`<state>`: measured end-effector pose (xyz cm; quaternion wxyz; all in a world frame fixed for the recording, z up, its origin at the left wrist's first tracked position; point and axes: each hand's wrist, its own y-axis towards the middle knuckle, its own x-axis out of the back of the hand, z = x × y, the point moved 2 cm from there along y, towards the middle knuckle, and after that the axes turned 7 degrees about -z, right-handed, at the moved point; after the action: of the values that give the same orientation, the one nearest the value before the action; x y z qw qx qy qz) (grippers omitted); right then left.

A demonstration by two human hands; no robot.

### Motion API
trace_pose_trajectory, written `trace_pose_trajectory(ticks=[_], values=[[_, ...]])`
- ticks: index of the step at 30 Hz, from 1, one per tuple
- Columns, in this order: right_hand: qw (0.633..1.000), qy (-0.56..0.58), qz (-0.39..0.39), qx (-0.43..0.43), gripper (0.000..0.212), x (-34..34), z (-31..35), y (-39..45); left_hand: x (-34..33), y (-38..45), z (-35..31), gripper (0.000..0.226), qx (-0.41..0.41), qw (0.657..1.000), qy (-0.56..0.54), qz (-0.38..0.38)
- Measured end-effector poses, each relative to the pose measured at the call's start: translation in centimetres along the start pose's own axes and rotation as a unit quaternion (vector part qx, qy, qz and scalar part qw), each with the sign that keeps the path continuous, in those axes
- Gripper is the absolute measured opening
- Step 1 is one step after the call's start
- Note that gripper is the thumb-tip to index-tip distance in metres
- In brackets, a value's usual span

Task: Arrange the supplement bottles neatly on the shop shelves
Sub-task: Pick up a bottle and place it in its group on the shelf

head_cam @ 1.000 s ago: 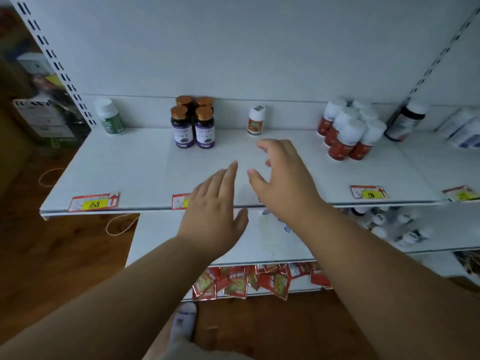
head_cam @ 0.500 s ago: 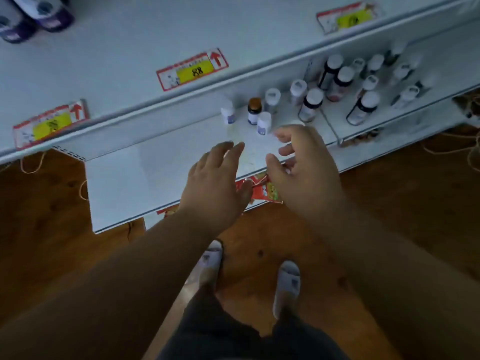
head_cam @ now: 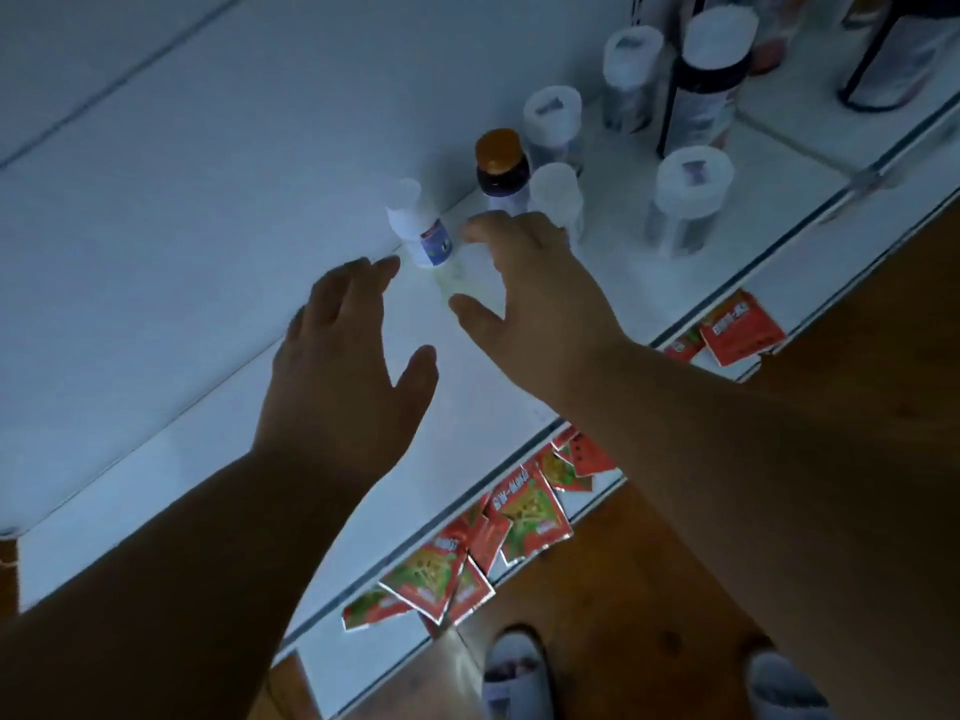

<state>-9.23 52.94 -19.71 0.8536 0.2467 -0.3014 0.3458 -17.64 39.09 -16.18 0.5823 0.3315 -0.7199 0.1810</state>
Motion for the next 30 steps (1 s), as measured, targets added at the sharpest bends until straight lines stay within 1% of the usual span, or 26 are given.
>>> trace_pose_trajectory(ticks=[2, 4, 6, 8, 10, 12, 15, 17, 18, 21, 24, 26, 28, 30], values=[[1.0, -0.011, 0.0, 0.012, 0.054, -2.8, -2.3, 1.8, -2.6, 1.5, 0.9, 0.069, -0.011, 1.0, -0.019, -0.016], [1.0, -0.005, -0.005, 0.031, 0.063, -5.2, -3.2, 4.0, -4.3, 3.0, 1.8, 0.068, -0.017, 0.998, -0.036, -0.046], [0.999, 0.006, -0.022, 0.04, 0.074, -8.0, -3.5, 6.7, -5.2, 4.3, 3.1, 0.069, -0.012, 0.997, -0.03, -0.067], [0.999, 0.017, -0.017, 0.039, 0.081, -10.4, -2.9, 9.4, -5.5, 5.4, 4.9, 0.069, -0.011, 0.997, -0.012, -0.075], [0.998, 0.033, 0.017, 0.059, 0.076, -12.3, -1.8, 11.0, -5.4, 6.2, 6.6, 0.069, -0.004, 0.996, -0.001, -0.089], [0.996, 0.036, 0.025, 0.075, 0.061, -13.2, -2.3, 11.8, -5.8, 6.6, 7.2, 0.07, 0.009, 0.996, -0.014, -0.086], [0.995, 0.08, -0.03, 0.046, 0.049, -11.9, -4.7, 12.2, -7.0, 8.2, 6.2, 0.075, 0.002, 0.996, -0.054, -0.07], [0.986, 0.149, -0.074, 0.014, 0.044, -10.7, -5.0, 11.5, -6.7, 9.1, 5.6, 0.083, -0.004, 0.994, -0.072, -0.076], [0.978, 0.193, -0.081, -0.003, 0.044, -10.2, -4.8, 10.7, -6.6, 9.1, 5.5, 0.089, -0.006, 0.994, -0.081, -0.077], [0.946, 0.314, -0.051, -0.066, 0.048, -8.7, -4.3, 6.2, -7.0, 6.8, 5.0, 0.1, -0.022, 0.993, -0.104, -0.05], [0.902, 0.406, -0.055, -0.137, 0.048, -5.2, -5.1, 2.2, -7.3, 4.7, 2.5, 0.097, -0.063, 0.99, -0.124, -0.014], [0.878, 0.433, -0.063, -0.195, 0.046, -2.3, -5.7, -0.1, -6.7, 3.4, -0.7, 0.092, -0.117, 0.983, -0.144, 0.013], [0.862, 0.443, -0.085, -0.232, 0.04, 0.9, -6.0, -2.0, -5.7, 2.1, -4.3, 0.085, -0.166, 0.971, -0.167, 0.047], [0.839, 0.459, -0.125, -0.265, 0.033, 4.7, -5.9, -3.4, -4.4, 1.3, -7.9, 0.098, -0.166, 0.967, -0.174, 0.088]])
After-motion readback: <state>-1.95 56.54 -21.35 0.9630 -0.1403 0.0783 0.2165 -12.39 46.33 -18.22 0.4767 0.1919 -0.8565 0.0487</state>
